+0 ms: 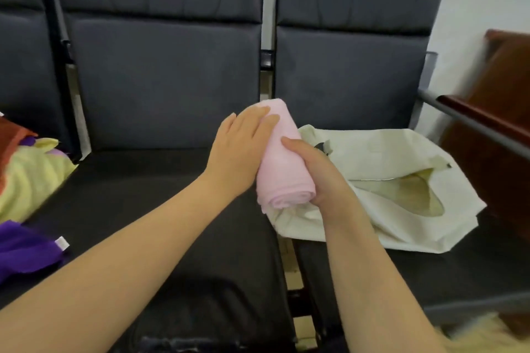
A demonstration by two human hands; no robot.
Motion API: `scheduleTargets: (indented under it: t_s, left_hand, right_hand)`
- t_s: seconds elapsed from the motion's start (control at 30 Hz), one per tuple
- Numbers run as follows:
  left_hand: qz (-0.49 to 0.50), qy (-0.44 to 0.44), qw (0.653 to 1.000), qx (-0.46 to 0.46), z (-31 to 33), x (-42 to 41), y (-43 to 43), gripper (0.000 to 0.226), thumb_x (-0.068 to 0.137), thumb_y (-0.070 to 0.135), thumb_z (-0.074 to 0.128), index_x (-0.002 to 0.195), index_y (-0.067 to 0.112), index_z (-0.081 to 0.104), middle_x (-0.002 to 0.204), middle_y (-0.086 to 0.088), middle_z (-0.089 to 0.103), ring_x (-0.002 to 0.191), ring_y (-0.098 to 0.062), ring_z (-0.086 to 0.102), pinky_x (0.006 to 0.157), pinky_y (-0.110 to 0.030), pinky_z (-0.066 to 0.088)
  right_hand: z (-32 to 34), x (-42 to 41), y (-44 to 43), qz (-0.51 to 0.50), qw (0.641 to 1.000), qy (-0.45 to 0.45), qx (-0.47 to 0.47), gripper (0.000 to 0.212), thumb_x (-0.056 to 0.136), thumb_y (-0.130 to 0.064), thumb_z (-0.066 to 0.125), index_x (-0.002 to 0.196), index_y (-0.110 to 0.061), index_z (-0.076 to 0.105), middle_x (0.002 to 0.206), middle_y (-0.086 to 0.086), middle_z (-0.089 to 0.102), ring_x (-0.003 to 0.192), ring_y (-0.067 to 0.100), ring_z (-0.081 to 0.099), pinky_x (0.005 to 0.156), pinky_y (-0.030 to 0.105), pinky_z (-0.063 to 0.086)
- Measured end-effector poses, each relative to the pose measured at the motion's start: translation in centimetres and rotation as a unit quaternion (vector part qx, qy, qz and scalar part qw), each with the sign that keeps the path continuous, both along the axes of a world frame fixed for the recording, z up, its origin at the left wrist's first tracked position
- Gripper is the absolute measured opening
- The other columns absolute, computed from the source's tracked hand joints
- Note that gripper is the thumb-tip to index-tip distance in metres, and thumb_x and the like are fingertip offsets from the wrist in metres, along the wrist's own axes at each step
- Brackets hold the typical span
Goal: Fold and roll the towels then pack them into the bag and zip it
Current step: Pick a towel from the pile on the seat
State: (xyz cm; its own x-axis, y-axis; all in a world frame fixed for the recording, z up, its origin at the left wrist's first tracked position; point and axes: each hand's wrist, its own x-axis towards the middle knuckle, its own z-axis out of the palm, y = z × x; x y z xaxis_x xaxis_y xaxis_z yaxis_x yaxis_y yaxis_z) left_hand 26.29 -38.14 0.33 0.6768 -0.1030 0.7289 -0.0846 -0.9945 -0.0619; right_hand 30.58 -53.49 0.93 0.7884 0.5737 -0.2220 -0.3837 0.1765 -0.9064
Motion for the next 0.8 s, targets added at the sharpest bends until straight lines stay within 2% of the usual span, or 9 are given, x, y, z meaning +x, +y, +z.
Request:
scheduleTargets:
  t_s: [0.1,0.17,0.23,0.4,0.5,0.57,0.67,0.73,0.8]
  left_hand:
    - [0.038,0.01,0.992,-0.116,2.2,2.3,-4.1,0.044,0.085,0.012,0.061,0.127,0.007,0.05,0.124,-0.012,0.053,0.111,-0.029,0.052,0.087,-0.041,0.046]
    - [0.058,0.073,0.978,-0.188,3.0,3.9,-6.4,0.042,0.086,0.016,0.056,0.126,0.009,0.044,0.121,-0.01,0.049,0.108,-0.028,0.049,0.083,-0.036,0.041]
    - [0.068,0.144,0.967,-0.199,3.3,5.5,-8.3,0.033,0.088,0.02,0.054,0.117,0.01,0.045,0.115,-0.008,0.049,0.103,-0.029,0.05,0.079,-0.035,0.037]
    - [-0.018,0.23,0.973,0.029,2.8,9.0,-11.7,0.014,0.09,0.009,0.042,0.099,0.016,0.05,0.106,-0.004,0.059,0.097,-0.026,0.056,0.075,-0.029,0.032]
    - [-0.103,0.411,0.904,0.055,2.3,10.3,-12.0,0.022,0.091,0.005,0.039,0.099,0.018,0.054,0.103,-0.002,0.057,0.098,-0.024,0.054,0.069,-0.028,0.037]
    - [-0.082,0.509,0.848,0.118,2.4,10.9,-12.3,0.023,0.092,0.008,0.042,0.106,0.014,0.061,0.099,-0.002,0.057,0.093,-0.025,0.053,0.074,-0.031,0.042]
    - [0.005,0.581,0.779,0.236,2.3,11.0,-14.0,0.014,0.095,0.012,0.047,0.101,0.01,0.06,0.081,0.0,0.05,0.089,-0.026,0.051,0.086,-0.036,0.046]
    - [0.069,0.585,0.766,0.256,1.7,11.1,-15.0,0.028,0.095,0.015,0.048,0.122,0.012,0.054,0.103,-0.001,0.051,0.106,-0.028,0.052,0.09,-0.036,0.043]
    - [0.107,0.538,0.786,0.285,1.4,11.4,-15.2,0.044,0.095,0.021,0.047,0.139,0.017,0.041,0.137,-0.007,0.036,0.124,-0.028,0.043,0.096,-0.036,0.038]
  right_hand:
    - [1.6,1.9,-3.5,-0.063,0.998,-0.009,0.015,0.046,0.082,-0.03,0.07,0.12,-0.006,0.061,0.108,0.016,0.071,0.1,0.034,0.068,0.086,0.046,0.056]
    - [2.1,3.0,-6.0,-0.103,0.994,0.002,0.042,0.044,0.085,-0.029,0.068,0.119,-0.003,0.061,0.11,0.017,0.071,0.1,0.035,0.068,0.086,0.046,0.055]
    - [2.1,4.3,-7.7,-0.171,0.983,0.001,0.06,0.042,0.086,-0.028,0.067,0.119,-0.003,0.059,0.111,0.016,0.07,0.1,0.035,0.068,0.086,0.049,0.055]
    - [0.1,7.3,-9.7,-0.401,0.909,-0.11,0.009,0.053,0.088,-0.023,0.066,0.135,-0.019,0.042,0.127,0.004,0.057,0.11,0.026,0.059,0.088,0.043,0.054]
    - [-1.2,8.0,-10.6,-0.445,0.884,-0.139,-0.035,0.065,0.087,-0.018,0.067,0.142,-0.023,0.033,0.133,0.002,0.049,0.114,0.024,0.052,0.091,0.039,0.048]
    - [-2.3,8.4,-11.0,-0.446,0.879,-0.159,-0.053,0.067,0.085,-0.013,0.068,0.141,-0.023,0.032,0.131,0.0,0.048,0.113,0.022,0.05,0.09,0.037,0.046]
    - [-3.9,9.2,-11.2,-0.415,0.893,-0.156,-0.072,0.067,0.083,-0.01,0.068,0.138,-0.023,0.032,0.128,0.0,0.048,0.113,0.024,0.05,0.094,0.043,0.047]
    - [-5.1,9.5,-11.2,-0.37,0.915,-0.123,-0.106,0.065,0.083,-0.012,0.067,0.137,-0.024,0.032,0.126,0.001,0.048,0.112,0.027,0.051,0.096,0.049,0.047]
    - [-6.1,9.5,-11.1,-0.31,0.936,-0.082,-0.146,0.059,0.083,-0.015,0.065,0.134,-0.023,0.036,0.12,0.003,0.052,0.108,0.029,0.053,0.095,0.048,0.047]
